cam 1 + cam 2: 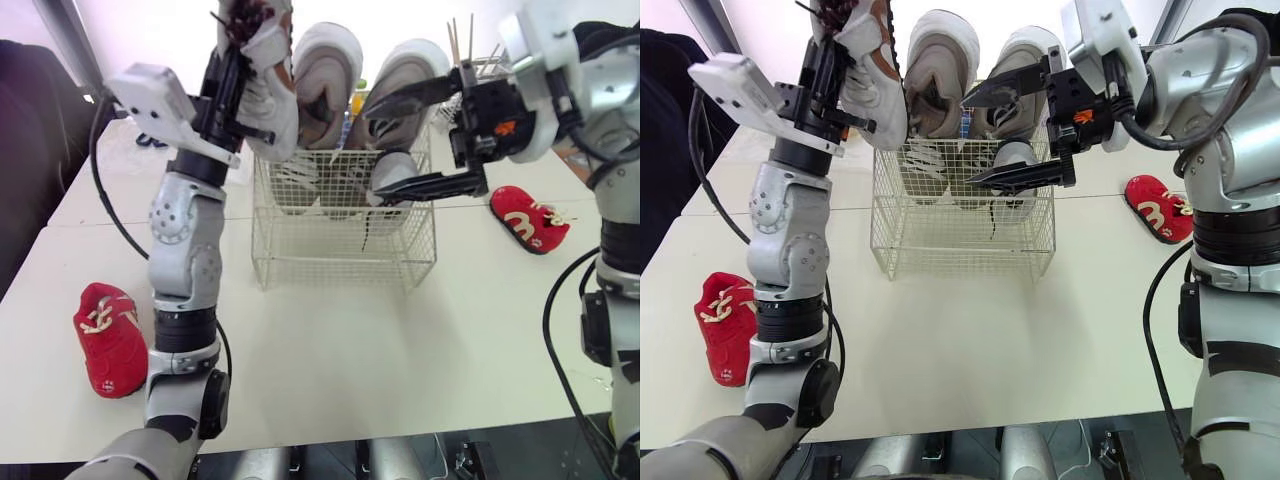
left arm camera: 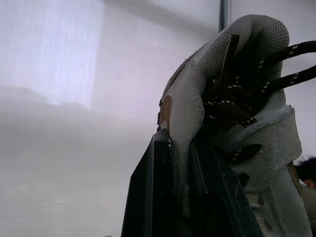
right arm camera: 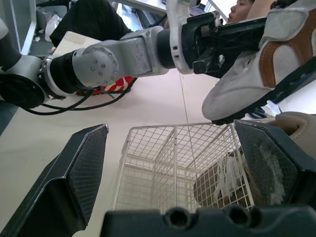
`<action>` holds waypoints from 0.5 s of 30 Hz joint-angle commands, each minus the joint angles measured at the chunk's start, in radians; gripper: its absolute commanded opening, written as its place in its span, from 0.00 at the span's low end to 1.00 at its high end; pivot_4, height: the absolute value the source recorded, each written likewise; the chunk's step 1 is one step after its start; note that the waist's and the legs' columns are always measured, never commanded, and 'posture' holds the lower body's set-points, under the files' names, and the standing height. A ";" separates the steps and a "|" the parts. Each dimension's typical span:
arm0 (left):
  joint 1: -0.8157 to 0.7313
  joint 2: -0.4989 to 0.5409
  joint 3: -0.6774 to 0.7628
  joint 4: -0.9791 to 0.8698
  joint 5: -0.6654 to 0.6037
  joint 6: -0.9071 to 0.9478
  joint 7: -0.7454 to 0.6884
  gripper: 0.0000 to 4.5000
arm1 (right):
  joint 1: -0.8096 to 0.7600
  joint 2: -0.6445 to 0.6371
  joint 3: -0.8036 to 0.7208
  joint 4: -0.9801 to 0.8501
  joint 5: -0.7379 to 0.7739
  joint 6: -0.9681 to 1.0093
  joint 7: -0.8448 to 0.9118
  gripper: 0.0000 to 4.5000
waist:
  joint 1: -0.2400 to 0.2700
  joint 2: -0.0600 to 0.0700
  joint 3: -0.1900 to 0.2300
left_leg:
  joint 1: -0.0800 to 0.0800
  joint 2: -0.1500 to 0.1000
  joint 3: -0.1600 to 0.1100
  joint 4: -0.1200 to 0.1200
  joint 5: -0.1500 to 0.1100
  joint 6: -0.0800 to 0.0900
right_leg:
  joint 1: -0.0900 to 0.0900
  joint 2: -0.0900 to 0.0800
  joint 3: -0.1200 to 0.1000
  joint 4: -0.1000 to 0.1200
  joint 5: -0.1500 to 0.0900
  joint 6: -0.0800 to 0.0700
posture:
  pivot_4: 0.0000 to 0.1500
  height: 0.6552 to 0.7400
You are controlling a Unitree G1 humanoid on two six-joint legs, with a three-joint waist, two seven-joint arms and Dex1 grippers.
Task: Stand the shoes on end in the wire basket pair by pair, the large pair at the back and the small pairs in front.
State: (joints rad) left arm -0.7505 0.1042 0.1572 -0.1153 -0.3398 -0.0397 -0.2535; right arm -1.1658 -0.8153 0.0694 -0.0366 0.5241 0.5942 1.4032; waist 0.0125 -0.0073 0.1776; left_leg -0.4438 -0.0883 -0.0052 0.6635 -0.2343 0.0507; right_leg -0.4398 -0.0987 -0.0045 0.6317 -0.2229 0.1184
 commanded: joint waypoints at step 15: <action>0.124 -0.165 -0.161 0.511 0.371 -0.735 0.108 0.01 | -0.014 -0.034 -0.030 -0.048 0.012 0.025 -0.014 1.00 | 0.005 0.000 -0.001 | 0.000 0.000 0.000 0.000 -0.004 0.003 | 0.001 -0.001 0.000 -0.001 0.000 0.000 | 1.00 1.00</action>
State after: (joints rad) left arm -0.6234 -0.0563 0.0163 0.3524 -0.0041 -0.7330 -0.1631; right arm -1.1656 -0.8337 0.0691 -0.0562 0.5253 0.6167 1.3951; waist 0.0179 -0.0069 0.1766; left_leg -0.4438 -0.0886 -0.0052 0.6638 -0.2384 0.0541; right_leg -0.4390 -0.0997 -0.0046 0.6306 -0.2227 0.1182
